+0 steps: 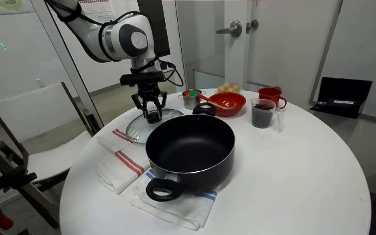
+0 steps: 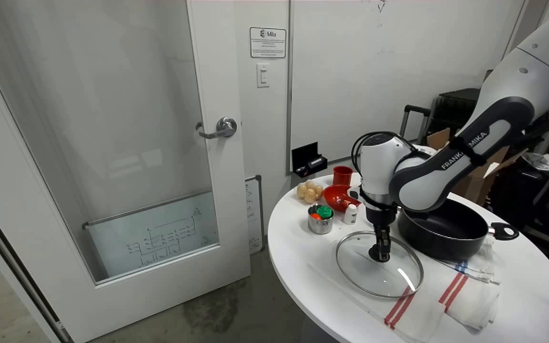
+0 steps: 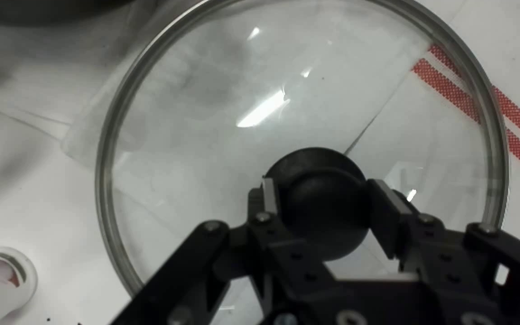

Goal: Remove the glass lid from the black pot and put it on the tea towel on the table

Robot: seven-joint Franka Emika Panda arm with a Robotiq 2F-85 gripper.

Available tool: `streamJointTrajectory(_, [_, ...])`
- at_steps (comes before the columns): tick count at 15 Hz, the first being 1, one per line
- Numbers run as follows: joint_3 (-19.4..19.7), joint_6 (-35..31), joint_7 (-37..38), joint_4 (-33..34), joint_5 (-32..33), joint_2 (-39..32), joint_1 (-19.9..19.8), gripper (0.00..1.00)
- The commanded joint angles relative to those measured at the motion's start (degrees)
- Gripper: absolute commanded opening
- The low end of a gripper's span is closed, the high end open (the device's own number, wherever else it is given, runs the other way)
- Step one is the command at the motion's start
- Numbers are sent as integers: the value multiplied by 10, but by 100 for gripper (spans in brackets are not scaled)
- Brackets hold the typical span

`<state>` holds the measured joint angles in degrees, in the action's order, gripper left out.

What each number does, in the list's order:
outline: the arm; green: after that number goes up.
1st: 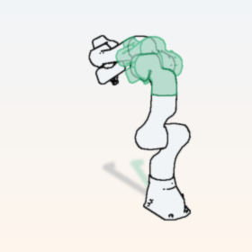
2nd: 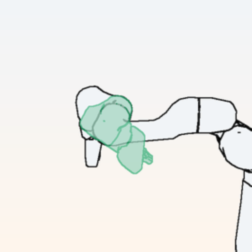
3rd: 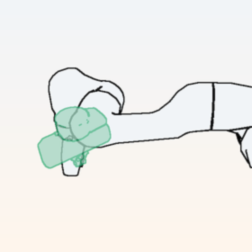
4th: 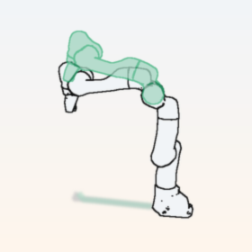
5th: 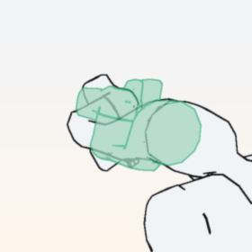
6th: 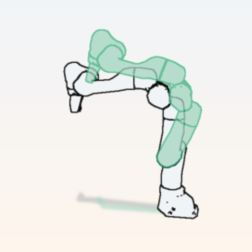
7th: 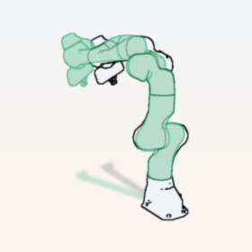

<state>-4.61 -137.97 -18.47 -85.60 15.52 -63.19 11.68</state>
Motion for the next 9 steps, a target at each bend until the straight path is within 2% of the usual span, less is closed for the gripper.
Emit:
streamJointTrajectory(1, [12, -19, 13, -33, 25, 23, 10, 25])
streamJointTrajectory(2, [13, -21, 14, -36, 27, 25, 10, 28])
streamJointTrajectory(3, [15, -23, 16, -39, 31, 27, 13, 62])
streamJointTrajectory(4, [14, -22, 14, -42, 33, 31, 12, 77])
streamJointTrajectory(7, [14, -26, 15, -53, 41, 46, 14, 96])
streamJointTrajectory(9, [14, -26, 16, -64, 44, 63, 13, 100])
